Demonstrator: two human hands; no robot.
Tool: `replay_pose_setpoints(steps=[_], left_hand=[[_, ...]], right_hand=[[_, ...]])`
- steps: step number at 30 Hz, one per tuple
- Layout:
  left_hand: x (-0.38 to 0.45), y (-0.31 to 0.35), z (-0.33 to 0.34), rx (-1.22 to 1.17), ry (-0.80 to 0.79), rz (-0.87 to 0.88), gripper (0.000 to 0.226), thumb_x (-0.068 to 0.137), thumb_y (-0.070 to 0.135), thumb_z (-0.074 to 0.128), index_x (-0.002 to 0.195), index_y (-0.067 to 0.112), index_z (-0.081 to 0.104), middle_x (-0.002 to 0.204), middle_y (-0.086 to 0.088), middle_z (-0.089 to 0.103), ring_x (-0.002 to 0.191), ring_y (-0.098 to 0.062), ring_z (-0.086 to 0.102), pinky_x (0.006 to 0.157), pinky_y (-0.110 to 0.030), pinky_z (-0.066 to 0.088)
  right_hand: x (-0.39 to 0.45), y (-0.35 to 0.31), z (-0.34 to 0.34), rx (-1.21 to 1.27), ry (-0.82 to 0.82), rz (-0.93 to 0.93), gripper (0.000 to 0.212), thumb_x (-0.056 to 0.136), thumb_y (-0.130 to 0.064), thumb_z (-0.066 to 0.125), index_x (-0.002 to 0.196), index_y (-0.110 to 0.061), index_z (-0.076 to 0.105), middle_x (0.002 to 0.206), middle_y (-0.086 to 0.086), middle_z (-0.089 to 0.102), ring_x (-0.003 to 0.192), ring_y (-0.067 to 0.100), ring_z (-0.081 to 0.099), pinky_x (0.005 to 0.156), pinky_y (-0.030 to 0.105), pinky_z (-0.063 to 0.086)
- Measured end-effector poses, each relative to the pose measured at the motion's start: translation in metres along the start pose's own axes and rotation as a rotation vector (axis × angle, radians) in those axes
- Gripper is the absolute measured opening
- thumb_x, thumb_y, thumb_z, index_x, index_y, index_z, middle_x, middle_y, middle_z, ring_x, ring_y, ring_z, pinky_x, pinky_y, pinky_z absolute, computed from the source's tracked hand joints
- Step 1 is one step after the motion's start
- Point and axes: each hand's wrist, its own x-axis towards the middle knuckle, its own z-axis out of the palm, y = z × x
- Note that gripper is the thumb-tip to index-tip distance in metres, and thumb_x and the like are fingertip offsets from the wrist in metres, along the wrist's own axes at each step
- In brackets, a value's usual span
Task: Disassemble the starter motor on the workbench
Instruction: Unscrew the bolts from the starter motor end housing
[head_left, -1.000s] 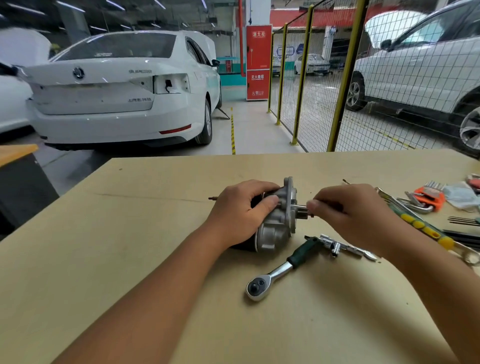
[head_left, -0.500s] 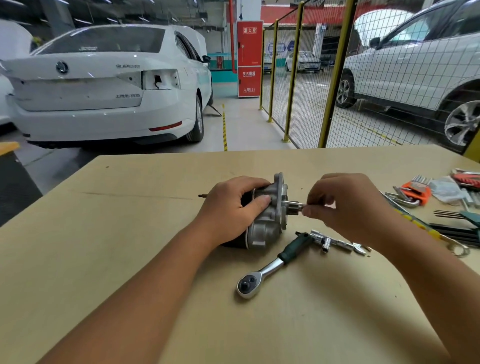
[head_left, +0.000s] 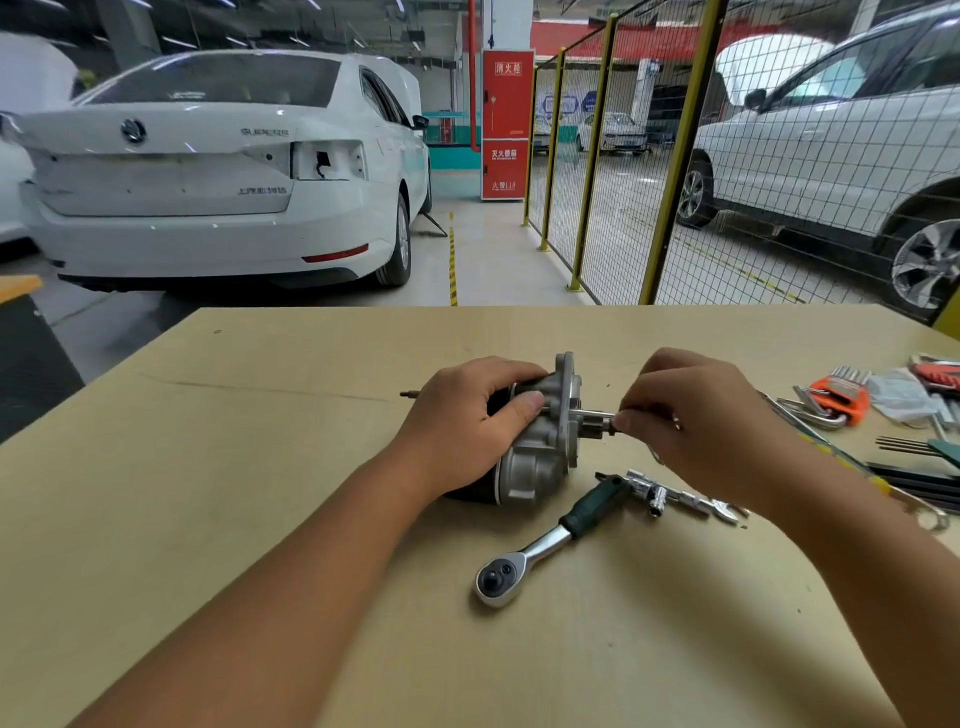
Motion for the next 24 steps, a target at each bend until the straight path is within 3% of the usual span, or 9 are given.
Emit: replay_pose_setpoints(steps=[3,8,12,14,18,24], left_hand=[[-0.0007,0.0003,-0.0009,0.013,-0.014,0.001,0.042,0.09,0.043,0.06,0.127,0.027,0.072,0.118,0.015,0.072,0.112,-0.007,0.064,0.102,-0.039,0.051],[-0.0004,0.0,-0.0005,0.021,-0.015,-0.001,0.042,0.091,0.046,0.06,0.127,0.029,0.071,0.118,0.016,0.071,0.111,-0.006,0.064,0.101,-0.041,0.052],[-0.0002,0.0009,-0.0005,0.01,-0.002,-0.002,0.04,0.092,0.045,0.059,0.125,0.028,0.072,0.116,0.015,0.072,0.111,-0.007,0.065,0.1,-0.04,0.052],[0.0003,0.0016,-0.0006,0.014,-0.005,-0.002,0.04,0.092,0.044,0.059,0.126,0.027,0.072,0.117,0.014,0.072,0.111,-0.009,0.065,0.101,-0.04,0.051],[-0.0004,0.0019,-0.0014,0.021,-0.013,0.005,0.042,0.089,0.044,0.062,0.126,0.026,0.072,0.116,0.014,0.072,0.111,-0.009,0.065,0.1,-0.04,0.052],[-0.0002,0.0011,-0.0005,-0.001,-0.008,0.001,0.041,0.091,0.044,0.06,0.126,0.026,0.072,0.117,0.014,0.072,0.112,-0.007,0.065,0.101,-0.04,0.052]], right_hand=[[-0.001,-0.0029,0.0005,-0.021,0.04,-0.002,0.006,0.085,-0.023,0.079,0.081,-0.025,0.075,0.085,-0.016,0.056,0.077,0.008,0.057,0.069,0.033,0.048],[-0.0016,0.0003,0.0035,0.012,0.03,0.046,0.025,0.082,-0.033,0.081,0.076,-0.035,0.057,0.075,-0.017,0.059,0.07,0.002,0.053,0.058,0.026,0.039],[-0.0021,-0.0025,0.005,0.052,-0.024,0.001,0.005,0.092,-0.037,0.067,0.092,-0.033,0.069,0.074,-0.01,0.061,0.07,0.005,0.053,0.06,0.026,0.037],[0.0002,-0.0018,0.0056,0.0,-0.059,-0.029,0.016,0.096,-0.033,0.062,0.098,-0.024,0.074,0.081,-0.007,0.06,0.077,0.005,0.053,0.064,0.023,0.036],[-0.0002,-0.0041,0.006,-0.015,-0.004,-0.024,0.014,0.093,-0.029,0.069,0.093,-0.018,0.078,0.084,-0.009,0.058,0.077,0.008,0.055,0.07,0.031,0.044],[-0.0021,-0.0092,0.0059,-0.092,0.093,0.004,0.008,0.084,-0.039,0.077,0.085,-0.03,0.078,0.081,-0.022,0.057,0.078,0.008,0.059,0.077,0.044,0.052]])
